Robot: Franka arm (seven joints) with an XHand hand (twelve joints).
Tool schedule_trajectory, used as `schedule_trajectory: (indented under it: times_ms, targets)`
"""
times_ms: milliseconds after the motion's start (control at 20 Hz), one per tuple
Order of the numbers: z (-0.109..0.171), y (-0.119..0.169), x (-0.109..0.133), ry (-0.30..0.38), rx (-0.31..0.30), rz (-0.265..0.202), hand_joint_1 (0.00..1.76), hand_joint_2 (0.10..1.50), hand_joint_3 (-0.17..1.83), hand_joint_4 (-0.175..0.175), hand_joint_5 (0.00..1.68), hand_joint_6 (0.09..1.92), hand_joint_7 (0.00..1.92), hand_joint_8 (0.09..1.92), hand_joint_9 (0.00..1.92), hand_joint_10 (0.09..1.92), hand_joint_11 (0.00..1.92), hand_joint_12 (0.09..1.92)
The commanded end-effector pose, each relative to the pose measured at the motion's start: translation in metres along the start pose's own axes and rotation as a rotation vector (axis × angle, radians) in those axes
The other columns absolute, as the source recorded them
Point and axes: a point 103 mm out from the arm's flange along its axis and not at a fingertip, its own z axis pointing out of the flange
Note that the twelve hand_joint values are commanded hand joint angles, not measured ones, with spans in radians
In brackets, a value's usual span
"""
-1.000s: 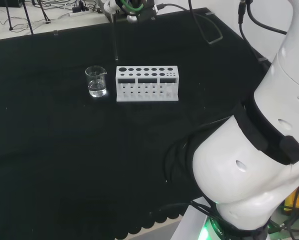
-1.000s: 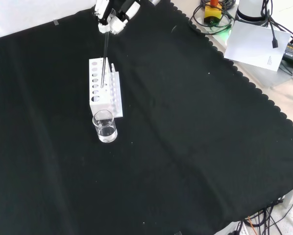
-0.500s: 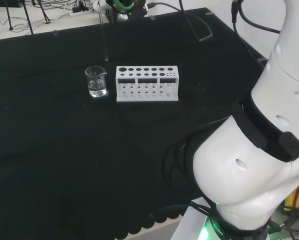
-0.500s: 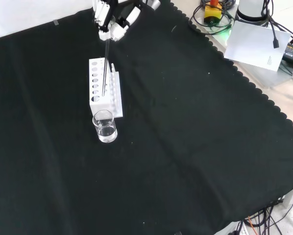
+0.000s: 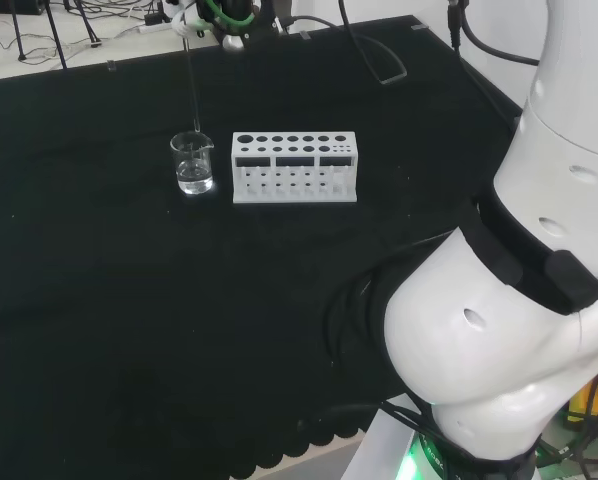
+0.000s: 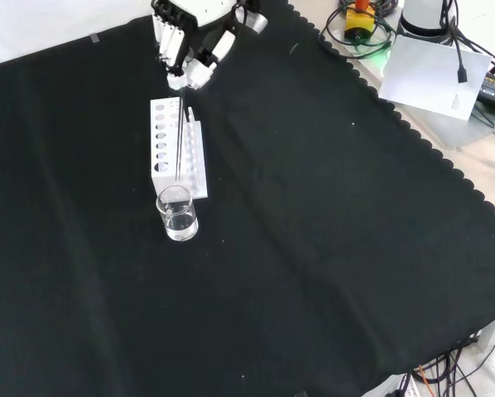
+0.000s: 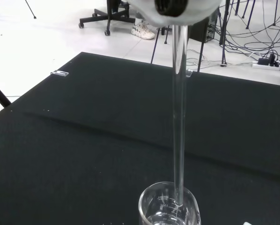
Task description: Stir in the beaker to the left of the white test tube rack with the glass rod.
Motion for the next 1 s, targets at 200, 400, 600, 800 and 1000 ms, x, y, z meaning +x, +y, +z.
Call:
schedule_trajectory:
  times_ms: [200,400,600,800,1000]
  targets:
    - [0.032,0.035,0.007,0.044,0.009,-0.054,1.3,1.04,0.05,-0.175,1.1,0.51,1.11,1.11,1.59,0.87,1.59,0.87]
    - [0.036,0.039,0.009,0.048,0.015,-0.058,1.3,1.05,0.04,-0.175,1.1,0.51,1.11,1.11,1.59,0.87,1.59,0.87]
    - [0.046,0.041,0.007,0.041,0.033,-0.054,1.3,1.05,0.04,-0.175,1.1,0.51,1.11,1.11,1.59,0.87,1.59,0.87]
    - [0.068,0.042,0.0,0.047,0.069,-0.046,1.3,1.05,0.04,-0.175,1.1,0.51,1.11,1.11,1.59,0.87,1.59,0.87]
    - [0.088,0.044,0.0,0.051,0.106,-0.048,1.3,1.05,0.04,-0.175,1.1,0.51,1.11,1.11,1.6,0.88,1.59,0.87]
